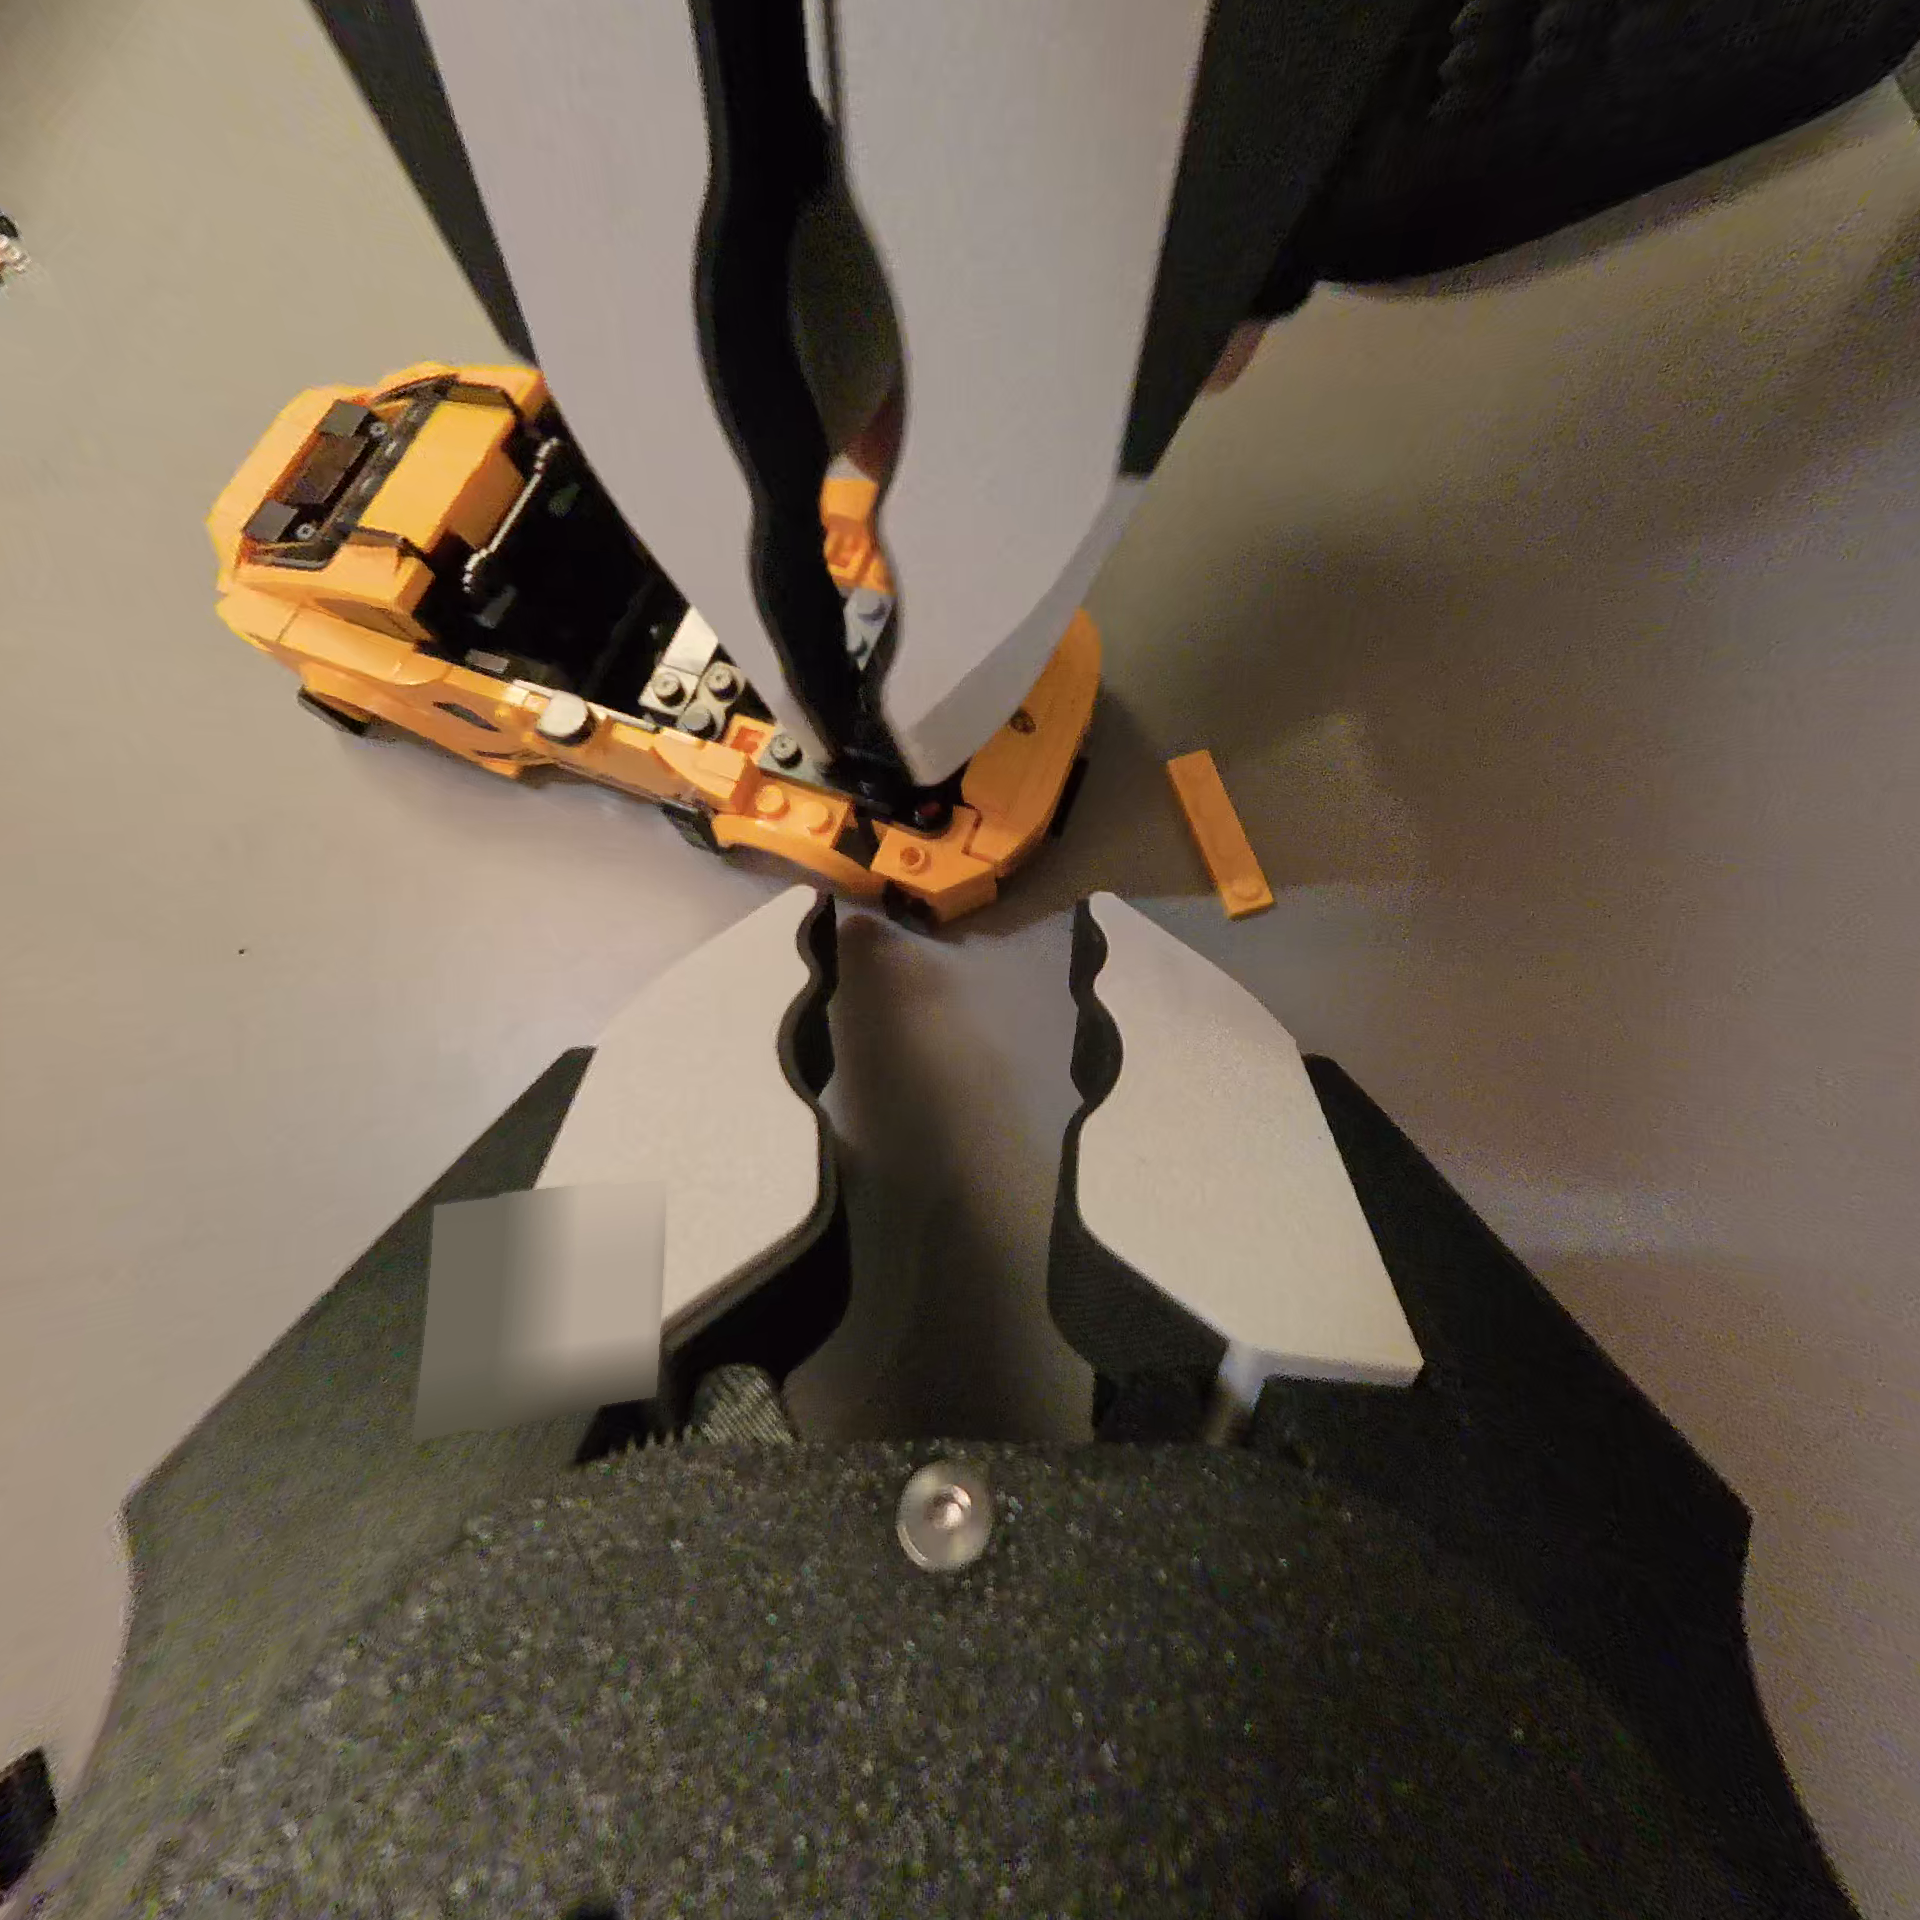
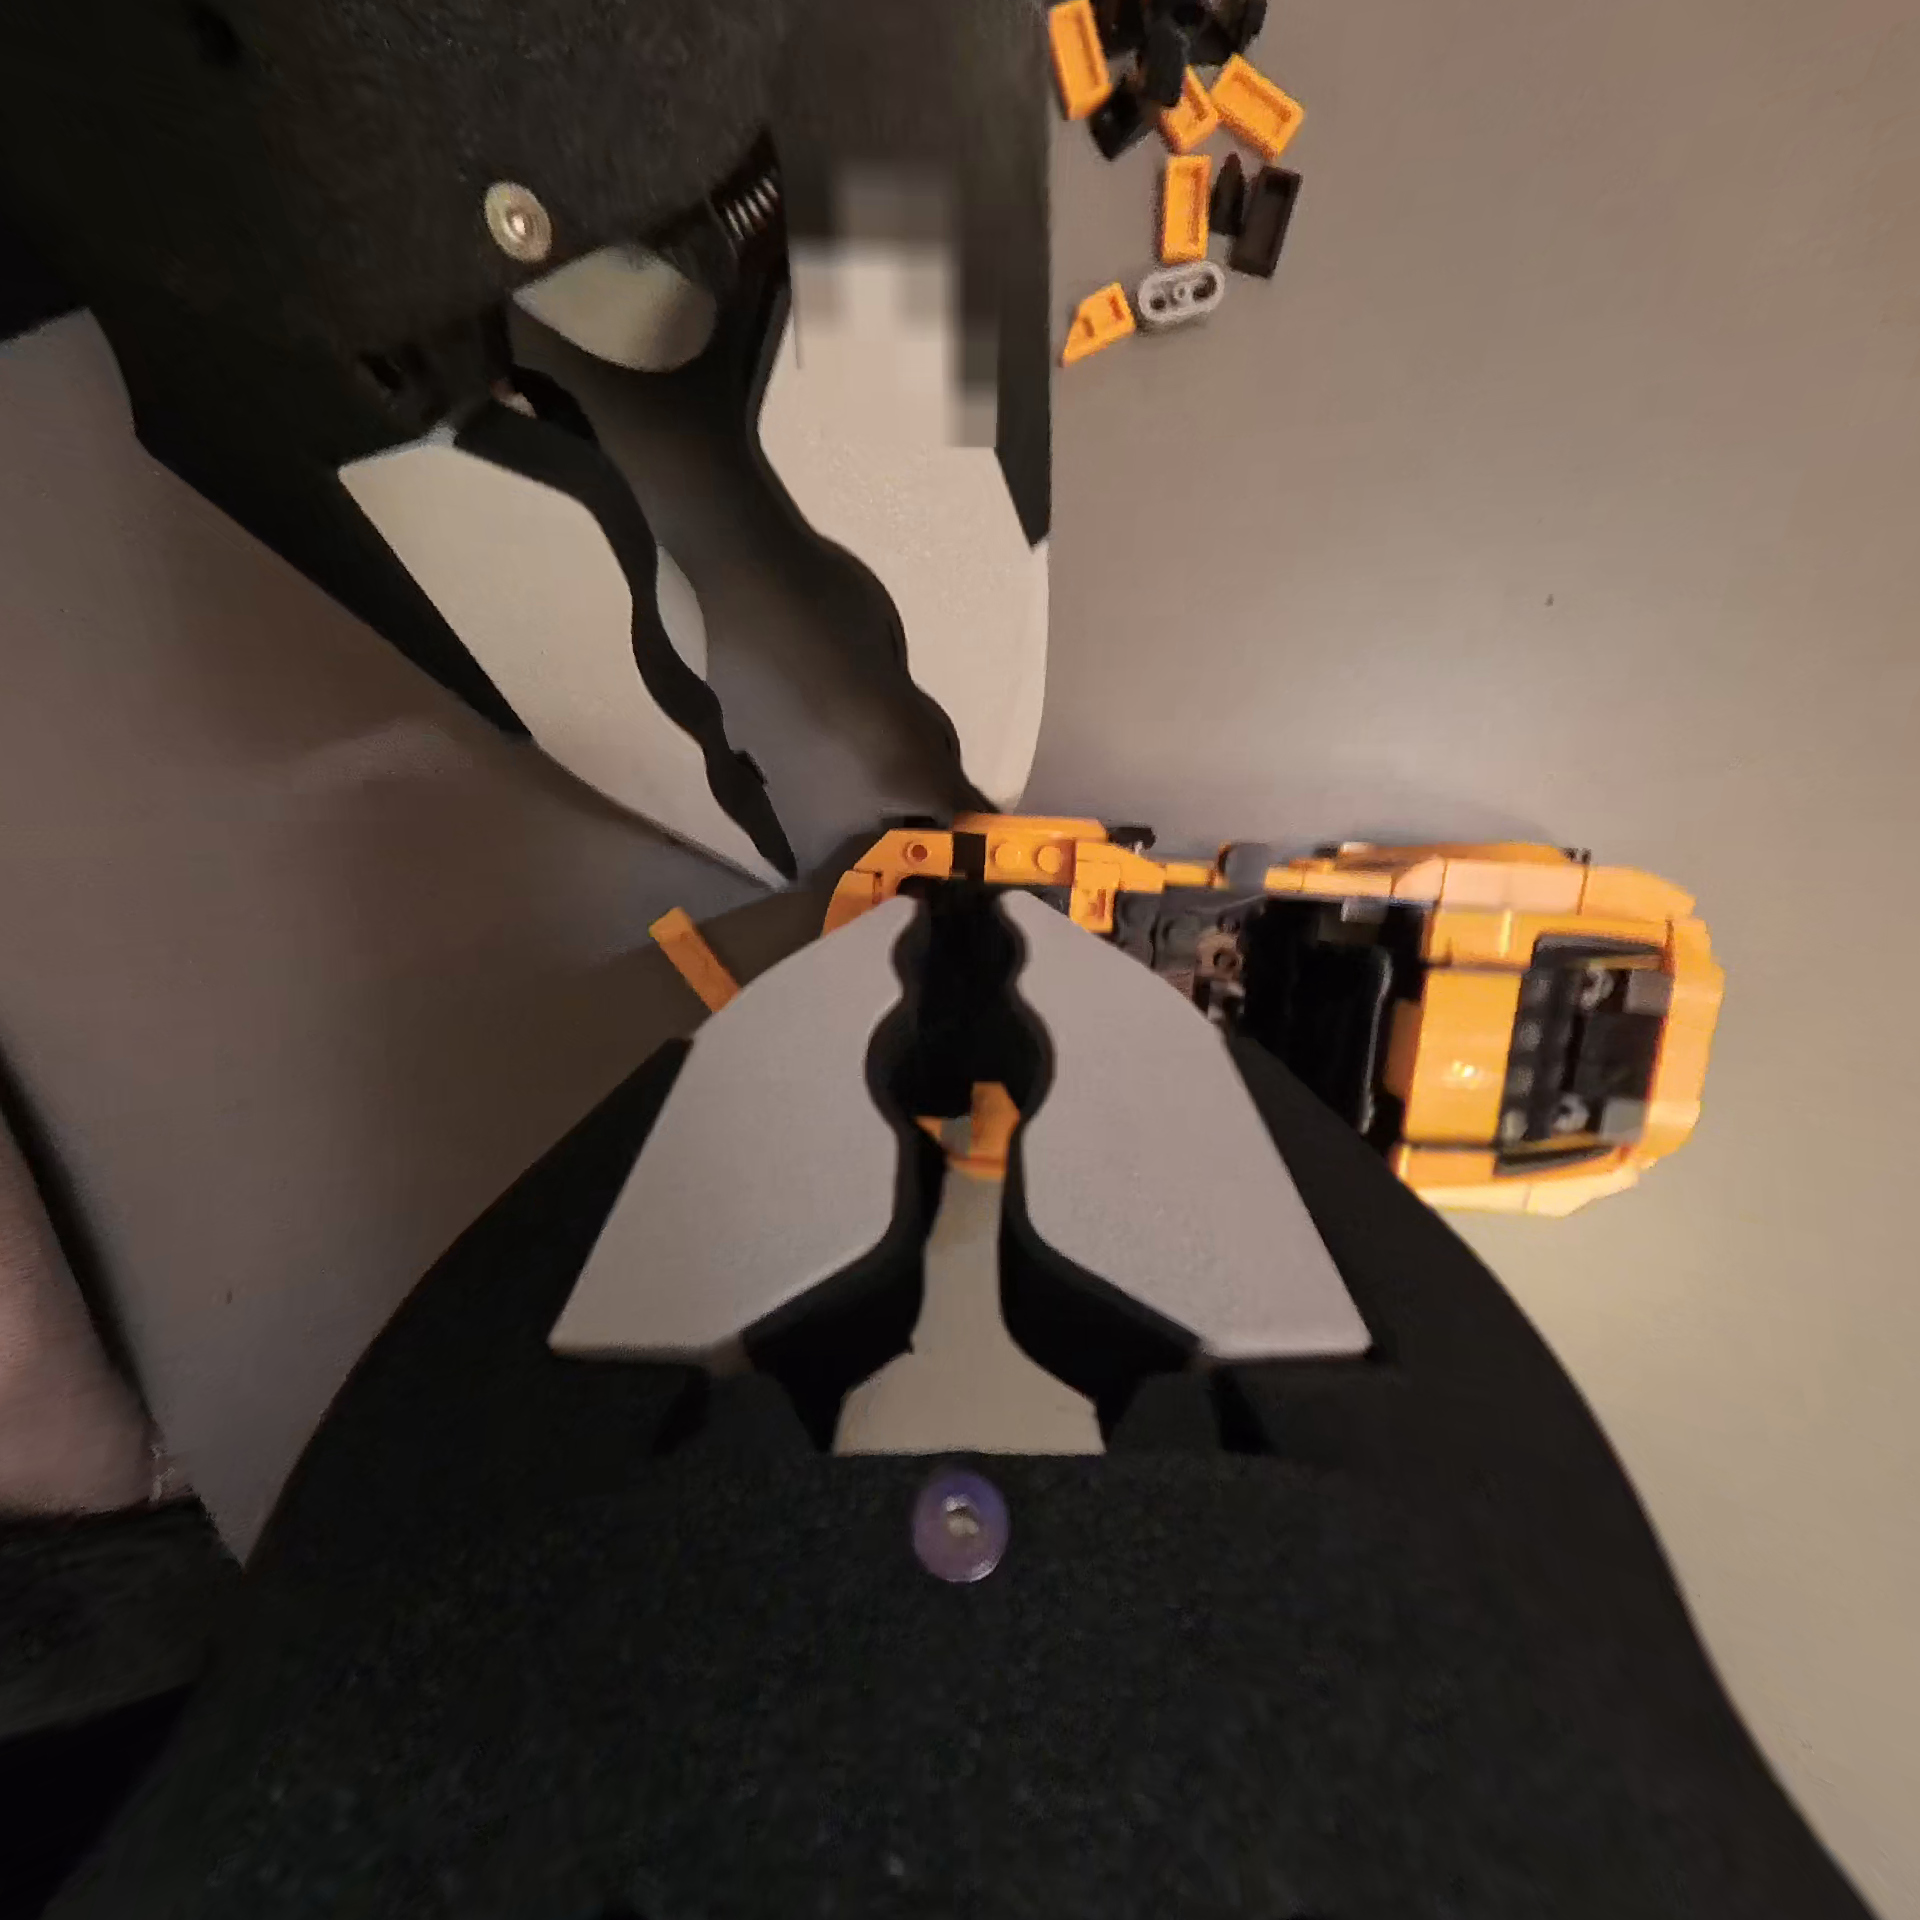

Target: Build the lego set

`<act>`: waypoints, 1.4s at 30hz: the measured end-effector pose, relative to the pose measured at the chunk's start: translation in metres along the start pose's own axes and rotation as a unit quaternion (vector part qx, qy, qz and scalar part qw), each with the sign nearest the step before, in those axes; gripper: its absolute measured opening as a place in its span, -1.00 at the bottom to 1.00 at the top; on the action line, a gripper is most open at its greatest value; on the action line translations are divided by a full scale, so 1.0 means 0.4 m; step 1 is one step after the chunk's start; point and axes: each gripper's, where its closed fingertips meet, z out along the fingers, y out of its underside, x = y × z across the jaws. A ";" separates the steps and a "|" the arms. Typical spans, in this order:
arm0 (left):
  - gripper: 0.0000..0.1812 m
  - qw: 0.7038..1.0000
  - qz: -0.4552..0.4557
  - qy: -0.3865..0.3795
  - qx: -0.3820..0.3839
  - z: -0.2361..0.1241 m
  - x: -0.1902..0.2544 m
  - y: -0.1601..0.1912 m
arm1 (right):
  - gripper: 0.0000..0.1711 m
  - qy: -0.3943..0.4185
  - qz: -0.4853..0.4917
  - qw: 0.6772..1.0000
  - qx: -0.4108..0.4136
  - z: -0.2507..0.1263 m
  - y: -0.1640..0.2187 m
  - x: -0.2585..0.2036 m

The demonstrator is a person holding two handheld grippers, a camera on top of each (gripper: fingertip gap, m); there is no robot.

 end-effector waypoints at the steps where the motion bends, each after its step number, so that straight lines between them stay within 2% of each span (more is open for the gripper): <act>1: -0.54 1.000 0.002 0.001 0.001 0.000 0.002 -0.001 | -0.80 0.004 0.009 1.000 0.001 -0.008 0.015 -0.001; 5: -0.53 1.000 0.011 0.005 0.001 0.006 0.013 -0.008 | -0.56 0.041 0.039 0.997 0.050 -0.039 0.062 -0.028; 10: -0.49 0.999 0.046 0.017 0.000 0.033 0.057 -0.037 | -0.36 0.147 0.084 0.984 0.058 -0.039 0.144 -0.016; 14: -0.46 0.995 0.094 0.031 -0.002 0.067 0.099 -0.084 | -0.28 0.210 0.113 0.969 0.070 -0.051 0.187 0.008; 16: -0.48 0.995 0.099 0.019 0.013 0.056 0.090 -0.098 | -0.31 0.206 0.084 0.972 0.074 -0.059 0.202 0.018; 18: -0.52 0.997 0.065 0.007 0.040 0.033 0.058 -0.105 | -0.38 0.194 0.029 0.978 0.068 -0.072 0.226 0.039; 21: -0.55 0.997 0.008 -0.026 0.071 -0.004 -0.009 -0.105 | -0.37 0.175 0.049 0.980 0.075 -0.110 0.272 0.095; 23: -0.58 0.995 -0.020 -0.041 0.089 -0.022 -0.040 -0.105 | -0.21 0.137 0.109 0.980 0.092 -0.126 0.277 0.096; 26: -0.60 0.993 -0.042 -0.053 0.096 -0.027 -0.063 -0.101 | 0.02 0.163 0.136 0.973 0.088 -0.113 0.279 0.112; 29: -0.60 0.994 -0.040 -0.050 0.092 -0.022 -0.058 -0.096 | 0.11 0.173 0.156 0.971 0.062 -0.069 0.289 0.134; 32: -0.59 0.994 -0.036 -0.050 0.089 -0.021 -0.053 -0.090 | -0.06 0.140 0.170 0.973 0.070 -0.055 0.278 0.139; 35: -0.57 0.993 -0.033 -0.061 0.092 -0.026 -0.062 -0.091 | -0.09 0.102 0.159 0.979 0.073 -0.053 0.270 0.134; 38: -0.49 0.990 -0.008 -0.104 0.090 -0.036 -0.087 -0.090 | -0.09 -0.007 0.176 0.979 0.103 -0.067 0.242 0.111; 42: -0.26 0.974 0.066 -0.191 0.103 -0.072 -0.123 -0.118 | -0.09 -0.160 0.185 0.962 0.118 -0.091 0.204 0.063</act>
